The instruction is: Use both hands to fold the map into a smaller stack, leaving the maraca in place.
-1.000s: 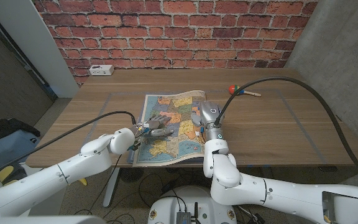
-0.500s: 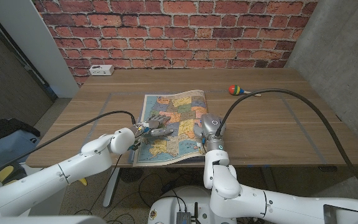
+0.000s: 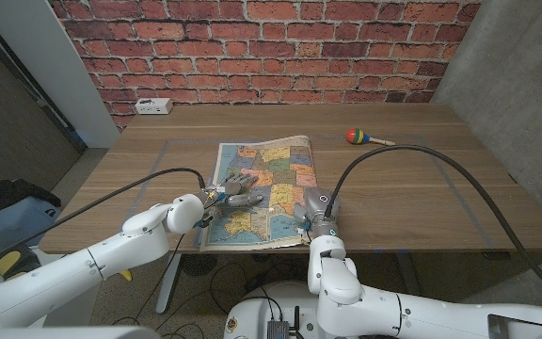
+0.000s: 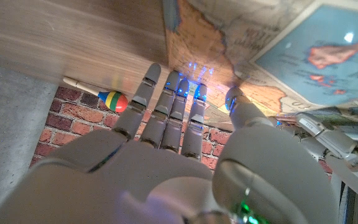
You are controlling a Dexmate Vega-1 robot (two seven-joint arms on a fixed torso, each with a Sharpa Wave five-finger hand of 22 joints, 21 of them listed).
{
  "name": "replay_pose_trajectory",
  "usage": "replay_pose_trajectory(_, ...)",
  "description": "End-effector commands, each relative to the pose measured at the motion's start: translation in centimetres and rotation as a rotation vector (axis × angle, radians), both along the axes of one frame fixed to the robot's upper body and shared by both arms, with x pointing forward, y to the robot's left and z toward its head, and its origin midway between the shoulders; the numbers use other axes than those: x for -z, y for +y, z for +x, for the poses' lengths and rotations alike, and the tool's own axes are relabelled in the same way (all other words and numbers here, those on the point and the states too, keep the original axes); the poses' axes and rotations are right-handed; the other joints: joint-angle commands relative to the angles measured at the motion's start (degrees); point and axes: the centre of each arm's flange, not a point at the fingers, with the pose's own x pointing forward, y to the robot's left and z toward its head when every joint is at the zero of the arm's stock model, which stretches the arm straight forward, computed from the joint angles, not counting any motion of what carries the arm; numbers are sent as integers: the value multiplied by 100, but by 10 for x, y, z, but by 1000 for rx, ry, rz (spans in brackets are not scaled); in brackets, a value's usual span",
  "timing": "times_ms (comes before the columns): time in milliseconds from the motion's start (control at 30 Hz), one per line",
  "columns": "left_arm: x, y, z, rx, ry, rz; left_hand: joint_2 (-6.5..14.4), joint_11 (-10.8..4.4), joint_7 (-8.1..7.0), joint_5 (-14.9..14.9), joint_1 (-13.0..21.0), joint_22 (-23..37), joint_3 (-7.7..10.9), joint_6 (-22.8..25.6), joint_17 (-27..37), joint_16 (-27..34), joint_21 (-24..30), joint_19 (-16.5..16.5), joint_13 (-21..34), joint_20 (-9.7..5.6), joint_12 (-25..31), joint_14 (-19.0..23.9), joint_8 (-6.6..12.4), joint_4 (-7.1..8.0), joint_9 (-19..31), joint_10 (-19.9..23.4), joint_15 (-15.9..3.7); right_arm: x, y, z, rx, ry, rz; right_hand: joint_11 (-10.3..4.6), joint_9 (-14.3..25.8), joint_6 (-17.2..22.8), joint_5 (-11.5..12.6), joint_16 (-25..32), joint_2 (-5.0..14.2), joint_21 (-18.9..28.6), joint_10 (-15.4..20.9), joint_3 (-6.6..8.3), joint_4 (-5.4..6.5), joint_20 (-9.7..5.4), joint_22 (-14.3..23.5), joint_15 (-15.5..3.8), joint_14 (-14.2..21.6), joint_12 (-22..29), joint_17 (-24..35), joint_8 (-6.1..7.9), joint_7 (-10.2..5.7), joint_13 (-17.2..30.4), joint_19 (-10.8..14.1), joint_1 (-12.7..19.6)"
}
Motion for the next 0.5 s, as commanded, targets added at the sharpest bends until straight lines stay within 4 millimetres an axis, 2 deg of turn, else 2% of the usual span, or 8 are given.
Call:
replay_pose_trajectory(33, 0, 0, -3, 10, -11, -8, 13, 155, 27, 23, -40, 42, -29, -2184, 18, 40, 27, -767, 496, 752, 44, -1356, 0, 16, 17, -2001, 597, 17, 1, 5, 2, 72, -8, -45, 23, -2, -14, -56, -67, -65, -25, 84, 12, 31, 2, -218, -80, -36, 17, -30, -3, -13, -124, 23)
replay_pose_trajectory(233, -3, 0, -9, 44, -50, -35, 20, 158, 37, 29, -48, 40, -36, -2050, 14, 104, 61, -685, 495, 767, 89, -1172, 56, 21, 16, -1898, 618, 17, 0, 7, 6, 82, -6, -28, 21, -7, -16, -92, -84, -80, -35, 120, 16, 49, -2, -222, -100, -62, 8, -54, -12, -29, -170, 16)
replay_pose_trajectory(267, -4, 0, -11, 56, -75, -47, 21, 153, 61, 32, -42, 36, -37, -1874, 11, 152, 93, -586, 493, 811, 150, -977, 108, 13, 14, -1723, 660, 17, 0, 8, 8, 83, -8, -33, 21, -6, -17, -95, -86, -80, -31, 124, 16, 50, -2, -223, -99, -63, 7, -56, -13, -31, -171, 15)
replay_pose_trajectory(300, -5, 0, -14, 67, -106, -62, 27, 138, 35, 33, -14, 30, -29, -1655, 7, 178, 166, -361, 489, 945, 196, -779, 154, -10, 12, -1542, 677, 17, 0, 8, 7, 85, -10, -35, 21, -6, -16, -97, -84, -80, -31, 130, 18, 51, -3, -221, -98, -66, 6, -58, -13, -33, -172, 15)
replay_pose_trajectory(367, -7, 0, -22, 89, -182, -89, 18, 50, 45, 23, 78, 19, -4, -1212, 2, 220, 249, -17, 486, 1067, 320, -360, 220, -91, 6, -1029, 682, 17, 0, 8, 9, 86, -8, -43, 21, -6, -17, -101, -88, -80, -36, 133, 20, 50, -3, -223, -98, -71, 6, -62, -12, -35, -171, 11)
replay_pose_trajectory(400, -8, 0, -26, 100, -232, -109, 20, 41, 42, 8, 168, 11, 28, -796, 0, 274, 307, 275, 489, 1148, 432, 92, 268, -171, 2, -525, 625, 17, 0, 8, 9, 87, -11, -36, 21, -6, -18, -105, -90, -80, -37, 136, 23, 53, -4, -227, -100, -75, 6, -65, -14, -37, -174, 6)
replay_pose_trajectory(433, -8, 1, -30, 107, -286, -131, 10, -33, 51, -5, 215, 10, 41, -483, 0, 294, 343, 466, 488, 1191, 484, 368, 305, -222, 2, -228, 571, 17, -1, 8, 9, 89, -11, -38, 20, -4, -19, -109, -92, -82, -33, 140, 24, 54, -4, -218, -100, -76, 5, -67, -16, -39, -178, 5)
replay_pose_trajectory(500, -9, 2, -36, 121, -372, -171, -18, 5, 114, -20, 303, 13, 65, 168, -2, 296, 400, 825, 494, 1267, 582, 851, 367, -328, -1, 386, 512, 17, -1, 8, 15, 89, -11, -27, 20, -8, -20, -116, -94, -81, -29, 147, 28, 52, -5, -220, -105, -80, 4, -74, -16, -43, -179, -1)
